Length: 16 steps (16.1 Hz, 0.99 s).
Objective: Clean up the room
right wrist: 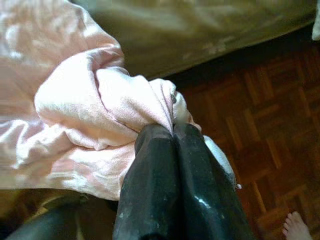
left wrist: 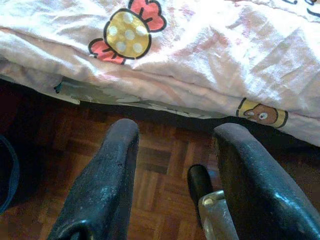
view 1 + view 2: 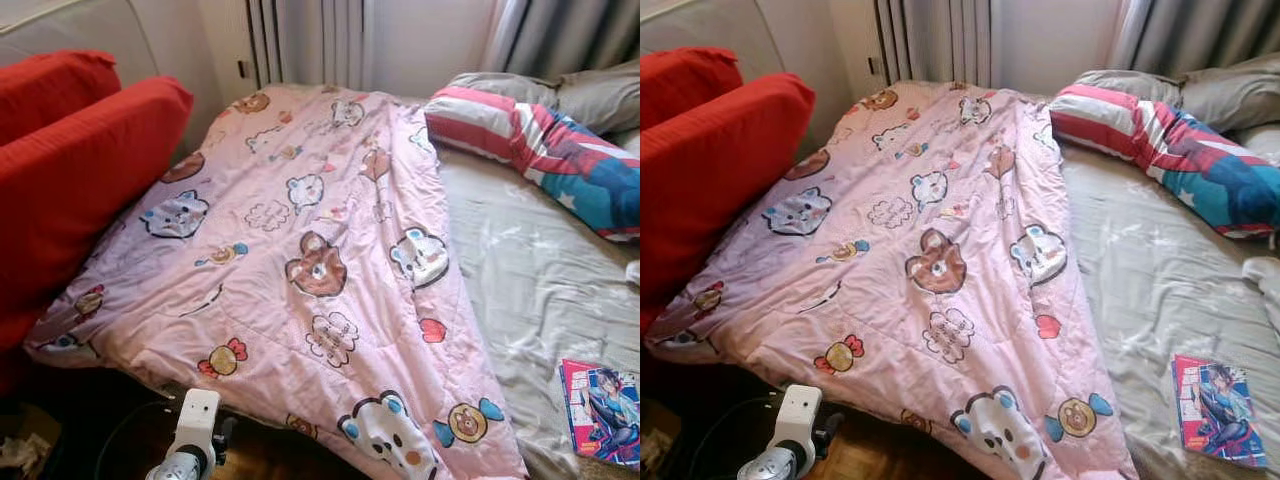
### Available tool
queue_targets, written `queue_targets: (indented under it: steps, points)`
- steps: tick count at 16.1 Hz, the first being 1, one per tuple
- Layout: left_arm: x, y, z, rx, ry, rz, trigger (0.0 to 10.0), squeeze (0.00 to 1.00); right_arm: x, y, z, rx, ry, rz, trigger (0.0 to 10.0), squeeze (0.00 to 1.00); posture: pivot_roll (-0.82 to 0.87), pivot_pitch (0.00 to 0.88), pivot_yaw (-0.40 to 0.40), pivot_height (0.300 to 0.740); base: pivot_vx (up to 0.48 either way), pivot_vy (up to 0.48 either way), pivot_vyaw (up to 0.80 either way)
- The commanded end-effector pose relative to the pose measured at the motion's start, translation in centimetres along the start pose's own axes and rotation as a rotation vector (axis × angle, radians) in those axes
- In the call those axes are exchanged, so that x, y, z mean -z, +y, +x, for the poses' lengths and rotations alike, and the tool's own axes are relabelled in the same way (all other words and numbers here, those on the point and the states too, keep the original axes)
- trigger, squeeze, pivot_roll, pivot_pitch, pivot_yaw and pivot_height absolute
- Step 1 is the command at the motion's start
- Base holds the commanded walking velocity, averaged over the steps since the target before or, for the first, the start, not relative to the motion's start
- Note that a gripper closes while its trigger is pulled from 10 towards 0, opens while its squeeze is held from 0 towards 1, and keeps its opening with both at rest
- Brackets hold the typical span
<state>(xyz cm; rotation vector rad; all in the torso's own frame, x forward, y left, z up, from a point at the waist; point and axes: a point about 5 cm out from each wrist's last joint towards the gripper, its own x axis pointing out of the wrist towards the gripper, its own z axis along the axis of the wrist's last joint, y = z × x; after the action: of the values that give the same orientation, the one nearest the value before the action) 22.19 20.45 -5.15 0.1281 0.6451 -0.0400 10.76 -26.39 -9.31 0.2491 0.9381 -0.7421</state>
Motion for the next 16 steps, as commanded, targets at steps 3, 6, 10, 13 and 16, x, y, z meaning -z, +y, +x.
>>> queue_targets:
  steps: [3, 6, 10, 13, 16]
  points:
    - [0.4, 0.3, -0.2, 0.000, 0.014, 0.017, 10.0, 0.00, 0.8, 0.2, -0.2, 0.000, 0.015, -0.017, 10.0, 0.00, 0.00, 0.123, 0.025, 0.740, 0.000, 0.000, 0.00]
    - [0.4, 0.3, -0.2, 0.003, 0.014, 0.020, 10.0, 0.00, 1.1, 0.4, -0.3, -0.001, 0.017, -0.015, 10.0, 1.00, 0.00, 0.124, 0.026, 0.740, 0.000, 0.000, 0.00]
    - [0.5, 0.2, -0.2, 0.006, 0.015, 0.019, 10.0, 0.00, 0.3, 0.6, -0.2, 0.008, -0.025, -0.030, 10.0, 1.00, 0.01, 0.125, 0.025, 0.740, 0.000, 0.000, 0.00]
    - [0.6, 0.2, -0.2, 0.010, 0.017, 0.018, 10.0, 0.00, -1.2, 1.0, -0.1, 0.019, -0.110, -0.033, 10.0, 1.00, 0.01, 0.125, 0.027, 0.740, 0.000, 0.000, 0.00]
    - [0.6, 0.1, -0.2, 0.013, 0.018, 0.017, 10.0, 0.00, -3.1, 3.1, -0.3, -0.094, -0.239, -0.157, 10.0, 1.00, 0.00, 0.124, 0.028, 0.740, 0.000, 0.000, 0.00]
